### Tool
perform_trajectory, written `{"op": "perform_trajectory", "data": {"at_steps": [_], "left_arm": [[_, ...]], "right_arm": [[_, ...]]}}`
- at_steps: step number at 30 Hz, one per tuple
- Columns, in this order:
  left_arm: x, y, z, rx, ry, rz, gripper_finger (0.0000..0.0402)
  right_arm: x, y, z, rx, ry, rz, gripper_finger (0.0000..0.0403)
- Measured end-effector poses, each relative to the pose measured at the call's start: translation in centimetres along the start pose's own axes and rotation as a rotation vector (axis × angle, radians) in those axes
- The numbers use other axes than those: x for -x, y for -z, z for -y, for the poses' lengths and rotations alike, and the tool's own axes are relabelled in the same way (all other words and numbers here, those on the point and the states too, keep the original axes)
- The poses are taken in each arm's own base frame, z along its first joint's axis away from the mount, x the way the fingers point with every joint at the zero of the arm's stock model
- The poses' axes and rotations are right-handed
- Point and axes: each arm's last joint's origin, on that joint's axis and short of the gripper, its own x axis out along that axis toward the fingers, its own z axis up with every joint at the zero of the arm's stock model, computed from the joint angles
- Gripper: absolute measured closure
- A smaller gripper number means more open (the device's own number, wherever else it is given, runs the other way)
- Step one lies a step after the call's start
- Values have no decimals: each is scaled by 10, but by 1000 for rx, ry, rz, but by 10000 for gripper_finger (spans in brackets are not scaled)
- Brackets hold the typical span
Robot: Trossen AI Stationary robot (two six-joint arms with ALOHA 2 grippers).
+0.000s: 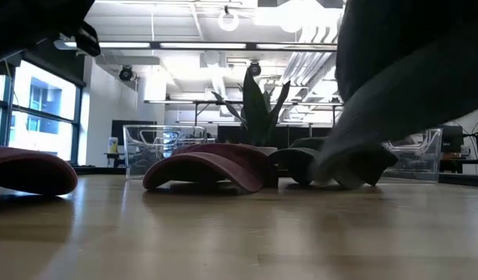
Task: Pick & Place hat
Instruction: Put the bottom black cap into the left transparent bin
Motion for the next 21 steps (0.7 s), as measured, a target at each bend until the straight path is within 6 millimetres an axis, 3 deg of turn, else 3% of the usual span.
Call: {"op": "perform_trajectory", "data": {"at_steps": [5, 10, 15, 21], "left_arm": [[-13, 11, -3, 6, -8, -68, 401], [-38, 15, -5, -12, 41, -189, 401], [-86, 21, -10, -54, 106, -321, 401], [-155, 44, -19, -114, 207, -429, 398]], "right_arm": [[2, -39, -30, 75, 245, -260, 389], [5, -69, -59, 245, 200, -398, 396], [-2, -88, -73, 401, 99, -428, 395], [-18, -81, -58, 448, 113, -525, 394]]}}
